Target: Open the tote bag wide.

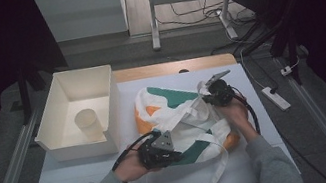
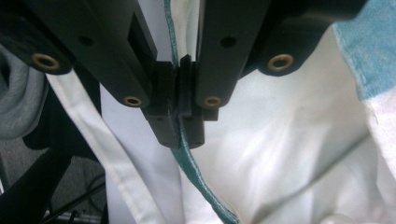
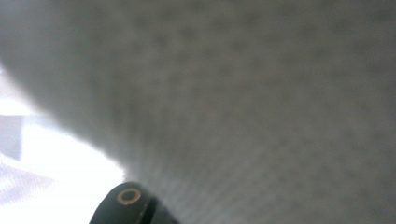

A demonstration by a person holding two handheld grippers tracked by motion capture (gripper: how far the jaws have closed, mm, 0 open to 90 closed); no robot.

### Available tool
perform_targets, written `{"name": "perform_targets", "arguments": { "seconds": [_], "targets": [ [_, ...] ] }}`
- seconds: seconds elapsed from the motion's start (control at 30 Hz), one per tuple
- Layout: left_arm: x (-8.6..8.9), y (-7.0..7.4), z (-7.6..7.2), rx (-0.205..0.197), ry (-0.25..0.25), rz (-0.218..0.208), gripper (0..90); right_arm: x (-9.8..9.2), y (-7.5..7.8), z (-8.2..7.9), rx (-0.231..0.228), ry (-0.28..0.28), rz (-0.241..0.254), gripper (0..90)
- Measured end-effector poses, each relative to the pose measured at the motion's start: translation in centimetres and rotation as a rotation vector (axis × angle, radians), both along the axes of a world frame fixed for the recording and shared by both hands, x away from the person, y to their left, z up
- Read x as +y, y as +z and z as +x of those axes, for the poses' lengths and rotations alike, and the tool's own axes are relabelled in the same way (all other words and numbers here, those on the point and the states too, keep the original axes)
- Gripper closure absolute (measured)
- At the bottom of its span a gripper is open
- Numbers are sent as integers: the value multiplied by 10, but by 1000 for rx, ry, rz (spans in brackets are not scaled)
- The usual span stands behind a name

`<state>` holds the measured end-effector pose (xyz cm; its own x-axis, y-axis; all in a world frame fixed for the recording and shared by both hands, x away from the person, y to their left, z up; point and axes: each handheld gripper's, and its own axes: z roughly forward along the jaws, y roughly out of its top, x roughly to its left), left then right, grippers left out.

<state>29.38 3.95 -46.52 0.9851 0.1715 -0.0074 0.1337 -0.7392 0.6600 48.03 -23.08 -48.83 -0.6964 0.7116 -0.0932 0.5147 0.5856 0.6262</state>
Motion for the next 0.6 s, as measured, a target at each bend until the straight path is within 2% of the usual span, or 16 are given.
{"name": "perform_targets", "arguments": {
  "seconds": [0.1, 0.3, 0.37, 0.43, 0.53, 0.6],
  "targets": [
    [-3, -4, 0, 5, 3, 11, 866, 0, -8, 3, 17, -5, -7, 892],
    [-2, -5, 2, 13, 9, 7, 856, -1, -6, 1, 11, 1, -5, 887],
    [-2, -5, 1, -8, 24, 11, 797, -1, -4, 0, 5, 6, -1, 875],
    [-3, -4, 0, -27, 35, 5, 661, -2, 1, -2, 14, 9, 30, 791],
    [-1, 1, -2, -41, 48, -16, 582, -5, 14, -11, 16, 7, 64, 590],
    [1, 8, -3, -59, 76, -50, 529, -10, 25, -18, 9, 3, 109, 507]
  ]
}}
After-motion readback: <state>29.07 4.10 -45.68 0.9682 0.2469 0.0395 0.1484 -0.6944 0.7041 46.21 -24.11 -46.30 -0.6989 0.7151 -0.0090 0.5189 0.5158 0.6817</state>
